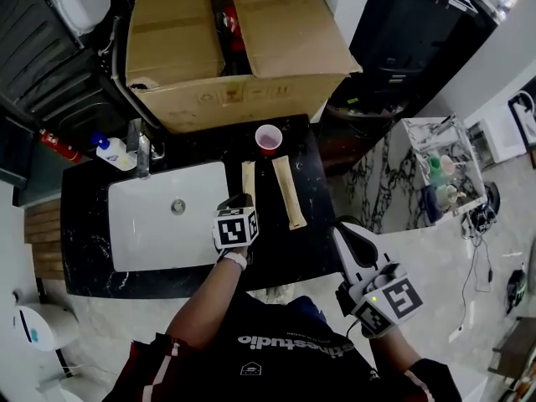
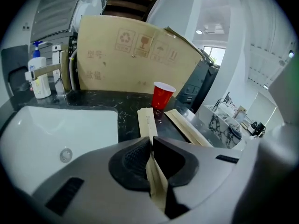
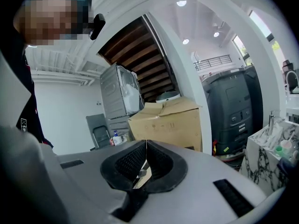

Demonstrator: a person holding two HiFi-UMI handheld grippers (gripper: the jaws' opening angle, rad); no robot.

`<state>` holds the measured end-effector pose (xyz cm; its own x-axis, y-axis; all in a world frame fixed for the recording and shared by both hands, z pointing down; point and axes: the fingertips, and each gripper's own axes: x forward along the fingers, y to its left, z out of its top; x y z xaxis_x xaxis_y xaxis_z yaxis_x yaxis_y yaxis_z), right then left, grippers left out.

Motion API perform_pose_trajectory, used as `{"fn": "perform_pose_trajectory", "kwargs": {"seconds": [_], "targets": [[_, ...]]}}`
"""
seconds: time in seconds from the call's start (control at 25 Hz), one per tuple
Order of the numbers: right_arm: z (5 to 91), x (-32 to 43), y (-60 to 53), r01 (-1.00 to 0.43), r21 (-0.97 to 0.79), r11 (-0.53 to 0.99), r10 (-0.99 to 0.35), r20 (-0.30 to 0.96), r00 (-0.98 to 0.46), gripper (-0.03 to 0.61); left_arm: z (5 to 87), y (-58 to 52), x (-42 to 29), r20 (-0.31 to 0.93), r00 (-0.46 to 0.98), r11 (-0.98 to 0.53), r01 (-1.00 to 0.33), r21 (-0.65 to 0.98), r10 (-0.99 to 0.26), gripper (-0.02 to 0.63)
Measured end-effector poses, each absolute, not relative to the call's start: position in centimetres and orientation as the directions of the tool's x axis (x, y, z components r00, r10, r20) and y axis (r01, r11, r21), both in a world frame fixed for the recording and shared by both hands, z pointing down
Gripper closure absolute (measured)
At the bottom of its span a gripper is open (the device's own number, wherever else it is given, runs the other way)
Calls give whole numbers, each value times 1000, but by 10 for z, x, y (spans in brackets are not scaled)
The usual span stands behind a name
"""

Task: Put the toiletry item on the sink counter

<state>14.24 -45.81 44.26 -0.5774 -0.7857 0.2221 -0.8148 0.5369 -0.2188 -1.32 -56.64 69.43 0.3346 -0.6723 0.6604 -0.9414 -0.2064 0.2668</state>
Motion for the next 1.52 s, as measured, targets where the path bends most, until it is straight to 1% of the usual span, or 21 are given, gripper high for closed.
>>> {"fn": "perform_pose_trajectory", "kwargs": {"seconds": [0.12,0.2,0.28,0.48,0.6,0.72,0.8,0.88,1.0,1.12,1.24,1.36,1.52], "targets": [[441,140,-458,-812,-217,541,-784,220,-581,540,691,-566,-12,647,353,-207,-933,293,-675,591],[440,138,-457,-808,-216,548,-778,223,-587,540,685,-566,-10,630,373,-215,-925,314,-682,542],[438,137,-456,-809,-217,547,-782,213,-586,540,678,-567,-9,608,392,-224,-915,335,-691,522],[429,135,-451,-808,-207,552,-786,195,-587,540,664,-562,-5,567,430,-213,-888,408,-702,517],[420,134,-449,-806,-191,561,-788,175,-590,540,640,-560,-3,518,448,-240,-875,420,-729,515],[408,132,-448,-802,-156,577,-787,157,-596,539,590,-560,-11,408,468,-311,-865,394,-784,517],[388,125,-451,-786,-154,599,-782,100,-615,539,541,-558,-20,295,479,-366,-857,363,-827,526],[368,121,-456,-773,-138,620,-775,50,-630,540,486,-554,-30,164,484,-419,-851,316,-860,550],[351,118,-460,-768,-69,637,-767,50,-640,539,425,-537,-48,8,492,-480,-852,209,-870,581],[325,112,-463,-751,-22,660,-752,-1,-660,538,379,-513,-68,-121,510,-523,-841,142,-852,598],[307,107,-459,-747,-2,665,-745,-71,-663,538,349,-490,-99,-185,480,-504,-856,115,-858,598],[316,98,-448,-734,-18,679,-733,-74,-676,538,341,-466,-128,-198,455,-483,-867,124,-868,600],[330,90,-446,-712,-95,696,-718,-71,-692,538,336,-444,-124,-214,527,-548,-835,51,-823,600]]}}
